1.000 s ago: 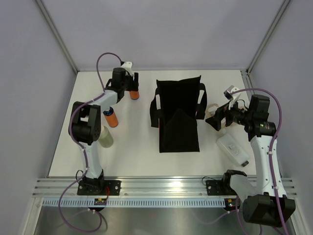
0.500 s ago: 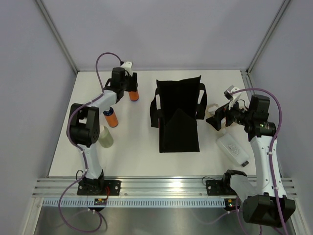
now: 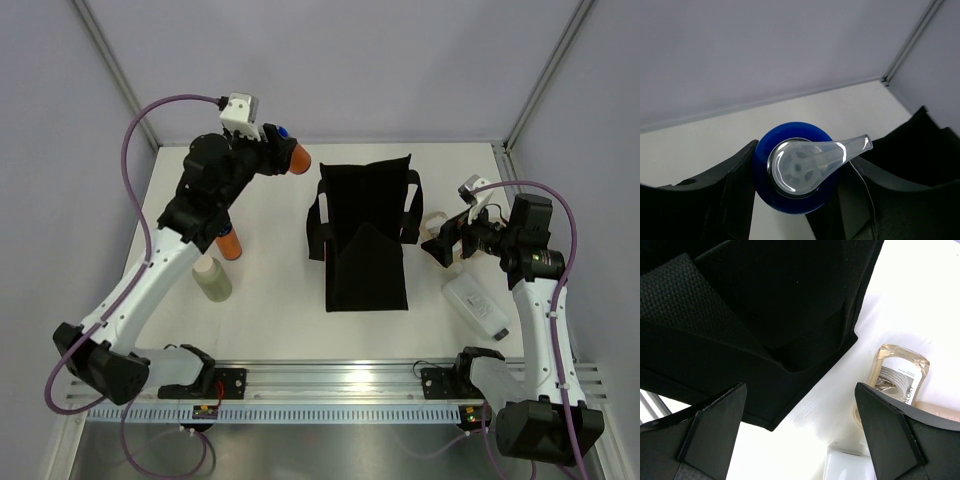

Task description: Place the personal care products into the canvas bag

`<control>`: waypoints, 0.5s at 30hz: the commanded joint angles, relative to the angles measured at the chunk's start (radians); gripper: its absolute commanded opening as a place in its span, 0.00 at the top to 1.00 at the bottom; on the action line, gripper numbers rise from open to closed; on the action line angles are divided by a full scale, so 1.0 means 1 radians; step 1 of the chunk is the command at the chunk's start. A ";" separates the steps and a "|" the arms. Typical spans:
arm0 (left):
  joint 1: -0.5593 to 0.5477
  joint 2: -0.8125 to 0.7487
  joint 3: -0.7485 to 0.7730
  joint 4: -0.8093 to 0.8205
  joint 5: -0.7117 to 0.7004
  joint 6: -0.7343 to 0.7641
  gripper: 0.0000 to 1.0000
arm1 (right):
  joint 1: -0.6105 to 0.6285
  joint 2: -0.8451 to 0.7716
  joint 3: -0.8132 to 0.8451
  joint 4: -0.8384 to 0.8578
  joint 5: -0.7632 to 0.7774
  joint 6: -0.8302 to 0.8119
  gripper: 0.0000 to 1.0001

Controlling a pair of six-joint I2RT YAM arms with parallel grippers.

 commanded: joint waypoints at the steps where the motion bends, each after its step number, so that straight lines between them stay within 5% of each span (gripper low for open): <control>1: -0.068 -0.037 0.079 0.051 -0.048 -0.019 1.00 | 0.001 -0.009 -0.006 0.017 0.008 -0.014 0.00; 15: -0.293 0.257 0.361 -0.128 0.069 0.122 1.00 | 0.001 0.015 -0.009 0.011 0.048 -0.025 0.00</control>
